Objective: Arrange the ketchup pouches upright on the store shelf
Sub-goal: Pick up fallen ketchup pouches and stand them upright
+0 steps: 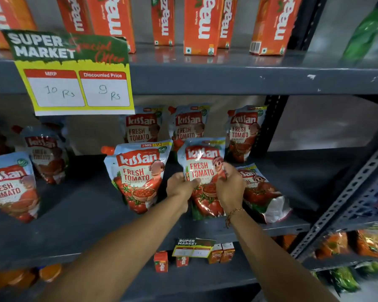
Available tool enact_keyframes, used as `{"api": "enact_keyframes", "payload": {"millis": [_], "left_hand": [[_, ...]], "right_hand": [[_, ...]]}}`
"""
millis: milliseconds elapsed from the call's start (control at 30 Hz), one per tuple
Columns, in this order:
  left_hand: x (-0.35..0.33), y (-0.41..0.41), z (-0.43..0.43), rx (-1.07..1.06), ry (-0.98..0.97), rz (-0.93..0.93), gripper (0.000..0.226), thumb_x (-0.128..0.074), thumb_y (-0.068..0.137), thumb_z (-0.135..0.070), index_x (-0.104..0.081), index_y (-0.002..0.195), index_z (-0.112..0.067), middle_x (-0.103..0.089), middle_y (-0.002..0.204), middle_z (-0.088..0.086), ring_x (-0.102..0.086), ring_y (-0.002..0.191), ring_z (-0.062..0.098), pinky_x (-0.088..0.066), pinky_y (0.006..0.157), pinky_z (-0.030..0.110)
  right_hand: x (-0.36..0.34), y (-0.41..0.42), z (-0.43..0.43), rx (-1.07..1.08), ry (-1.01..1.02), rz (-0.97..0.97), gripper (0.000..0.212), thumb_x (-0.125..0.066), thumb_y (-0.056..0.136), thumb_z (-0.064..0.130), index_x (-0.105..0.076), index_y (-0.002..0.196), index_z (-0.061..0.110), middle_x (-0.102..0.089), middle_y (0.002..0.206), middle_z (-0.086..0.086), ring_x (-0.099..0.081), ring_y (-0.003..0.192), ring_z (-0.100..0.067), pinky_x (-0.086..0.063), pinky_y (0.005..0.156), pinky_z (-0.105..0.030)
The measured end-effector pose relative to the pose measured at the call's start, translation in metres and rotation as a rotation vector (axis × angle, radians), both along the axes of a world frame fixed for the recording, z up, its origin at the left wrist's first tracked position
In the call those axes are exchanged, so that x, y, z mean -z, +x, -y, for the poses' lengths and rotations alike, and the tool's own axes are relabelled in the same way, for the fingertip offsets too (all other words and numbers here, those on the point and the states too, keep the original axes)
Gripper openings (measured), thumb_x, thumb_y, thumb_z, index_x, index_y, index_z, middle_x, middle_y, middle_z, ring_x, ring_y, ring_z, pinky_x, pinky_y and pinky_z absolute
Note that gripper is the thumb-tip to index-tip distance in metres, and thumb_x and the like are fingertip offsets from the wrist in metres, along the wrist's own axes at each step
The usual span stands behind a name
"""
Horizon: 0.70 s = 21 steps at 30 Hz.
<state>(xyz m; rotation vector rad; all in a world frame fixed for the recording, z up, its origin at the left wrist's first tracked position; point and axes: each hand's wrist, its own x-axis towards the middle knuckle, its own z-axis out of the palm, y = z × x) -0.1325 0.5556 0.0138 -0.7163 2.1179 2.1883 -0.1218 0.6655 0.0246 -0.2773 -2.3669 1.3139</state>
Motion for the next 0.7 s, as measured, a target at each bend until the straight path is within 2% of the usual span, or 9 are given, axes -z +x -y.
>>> {"api": "enact_keyframes", "payload": {"millis": [67, 133, 200, 300, 400, 467, 533, 600, 700], "left_hand": [[-0.010, 0.000, -0.001, 0.008, -0.052, -0.134, 0.025, -0.074, 0.077, -0.005, -0.057, 0.094, -0.013, -0.068, 0.107, 0.006, -0.064, 0.099, 0.020, -0.054, 0.091, 0.038], [-0.009, -0.002, 0.001, 0.004, -0.119, -0.204, 0.032, -0.074, 0.076, -0.005, -0.056, 0.101, -0.013, -0.068, 0.113, 0.007, -0.064, 0.105, 0.022, -0.053, 0.095, 0.040], [-0.002, -0.003, 0.004, -0.011, -0.232, -0.182, 0.036, -0.073, 0.078, -0.007, -0.057, 0.110, -0.010, -0.068, 0.118, 0.008, -0.064, 0.110, 0.025, -0.053, 0.092, 0.036], [0.009, -0.004, -0.001, -0.092, -0.344, -0.075, 0.033, -0.071, 0.081, -0.022, -0.054, 0.104, -0.007, -0.067, 0.114, 0.013, -0.064, 0.105, 0.029, -0.047, 0.077, 0.031], [0.013, 0.000, -0.019, -0.228, -0.195, 0.118, 0.048, -0.069, 0.082, -0.034, -0.058, 0.113, 0.001, -0.065, 0.117, 0.019, -0.064, 0.105, 0.036, -0.050, 0.078, 0.035], [0.018, 0.003, -0.040, -0.234, -0.022, 0.174, 0.044, -0.064, 0.085, -0.032, -0.059, 0.117, -0.002, -0.067, 0.115, 0.018, -0.065, 0.102, 0.035, -0.054, 0.083, 0.037], [0.023, 0.005, -0.060, -0.135, 0.117, 0.141, 0.017, -0.056, 0.090, -0.025, -0.063, 0.097, -0.010, -0.068, 0.095, 0.010, -0.064, 0.080, 0.025, -0.053, 0.072, 0.031], [0.023, 0.005, -0.074, -0.073, 0.163, 0.162, 0.019, -0.052, 0.093, -0.016, -0.055, 0.074, -0.014, -0.056, 0.072, 0.006, -0.051, 0.061, 0.017, -0.044, 0.057, 0.027], [0.019, -0.006, -0.100, 0.045, 0.233, 0.269, 0.010, -0.053, 0.092, -0.014, -0.060, 0.086, -0.010, -0.054, 0.070, 0.006, -0.048, 0.059, 0.016, -0.042, 0.055, 0.026]], "right_hand": [[-0.006, 0.000, 0.001, 0.041, -0.098, -0.110, 0.030, -0.049, 0.091, 0.003, -0.060, 0.120, 0.004, -0.068, 0.106, -0.004, -0.064, 0.097, -0.015, -0.045, 0.072, -0.004], [-0.009, -0.001, 0.002, 0.062, -0.144, -0.066, 0.044, -0.048, 0.092, 0.002, -0.047, 0.136, 0.005, -0.063, 0.112, -0.002, -0.059, 0.107, -0.015, -0.042, 0.085, -0.017], [0.000, -0.008, 0.002, 0.025, -0.024, 0.036, 0.038, -0.046, 0.090, -0.001, -0.053, 0.128, 0.003, -0.066, 0.113, -0.008, -0.061, 0.109, -0.022, -0.043, 0.086, -0.023], [0.004, -0.015, 0.005, -0.025, 0.032, 0.166, 0.033, -0.043, 0.089, -0.002, -0.055, 0.120, 0.000, -0.065, 0.115, -0.021, -0.060, 0.109, -0.036, -0.048, 0.087, -0.032], [0.002, -0.024, 0.000, -0.057, -0.035, 0.206, 0.030, -0.044, 0.086, -0.002, -0.057, 0.113, 0.000, -0.066, 0.113, -0.020, -0.062, 0.106, -0.036, -0.051, 0.085, -0.035], [0.004, -0.029, -0.012, -0.104, -0.010, 0.245, 0.024, -0.046, 0.085, 0.000, -0.059, 0.105, 0.002, -0.068, 0.111, -0.019, -0.063, 0.104, -0.034, -0.050, 0.083, -0.033], [0.005, -0.032, -0.027, -0.143, 0.086, 0.290, 0.023, -0.046, 0.083, 0.000, -0.061, 0.101, 0.005, -0.068, 0.111, -0.019, -0.062, 0.107, -0.035, -0.048, 0.083, -0.032], [-0.001, -0.035, -0.043, -0.152, 0.281, 0.356, 0.029, -0.047, 0.085, 0.005, -0.061, 0.110, 0.004, -0.065, 0.118, -0.019, -0.058, 0.112, -0.037, -0.047, 0.090, -0.034], [-0.011, -0.045, -0.080, -0.147, 0.474, 0.519, 0.037, -0.045, 0.088, 0.018, -0.058, 0.120, 0.006, -0.056, 0.130, -0.019, -0.050, 0.123, -0.037, -0.042, 0.104, -0.042]]}}
